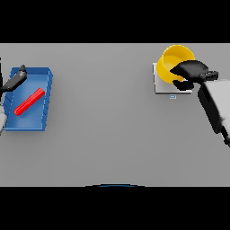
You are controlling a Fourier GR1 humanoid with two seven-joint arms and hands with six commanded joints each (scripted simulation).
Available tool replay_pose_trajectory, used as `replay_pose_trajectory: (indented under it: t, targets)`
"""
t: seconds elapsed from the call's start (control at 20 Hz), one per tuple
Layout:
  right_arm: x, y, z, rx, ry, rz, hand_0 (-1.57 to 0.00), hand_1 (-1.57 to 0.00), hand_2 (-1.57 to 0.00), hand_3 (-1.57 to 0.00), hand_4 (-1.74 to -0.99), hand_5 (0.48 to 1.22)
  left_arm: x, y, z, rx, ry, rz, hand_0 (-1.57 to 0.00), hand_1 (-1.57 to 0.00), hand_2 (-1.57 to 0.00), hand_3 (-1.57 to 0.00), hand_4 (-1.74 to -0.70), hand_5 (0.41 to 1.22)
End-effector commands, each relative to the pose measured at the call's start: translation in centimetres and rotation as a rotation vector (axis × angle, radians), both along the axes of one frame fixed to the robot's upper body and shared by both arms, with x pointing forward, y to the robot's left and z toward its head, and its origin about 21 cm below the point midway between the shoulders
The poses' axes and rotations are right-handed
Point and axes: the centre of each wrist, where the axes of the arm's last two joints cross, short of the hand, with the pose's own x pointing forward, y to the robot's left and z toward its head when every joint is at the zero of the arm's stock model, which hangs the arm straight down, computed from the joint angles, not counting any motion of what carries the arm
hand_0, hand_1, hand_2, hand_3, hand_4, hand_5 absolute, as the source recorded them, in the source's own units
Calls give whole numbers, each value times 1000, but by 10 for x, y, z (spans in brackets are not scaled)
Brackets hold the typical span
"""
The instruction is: Pick up the red beaker and tilt it to pour out 1 green nut into yellow bowl. Pick up the yellow bowl and place it on the metallic measuring scale.
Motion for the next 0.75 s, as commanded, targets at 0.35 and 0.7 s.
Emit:
replay_pose_trajectory:
  t: [0.35, 0.7]
  targets:
    - [0, -1, 0, 21, 1, 60, -105, -94, -124, -328, -1537, 822, 2, -1, -4, -6, 8, 14, 1, 1, 1, 1, -725, 664]
    - [1, -3, -2, 6, 36, -1, -21, -19, -25, -146, -1478, 738, 5, -2, -3, -5, 17, 15, 1, 1, 1, 1, -726, 665]
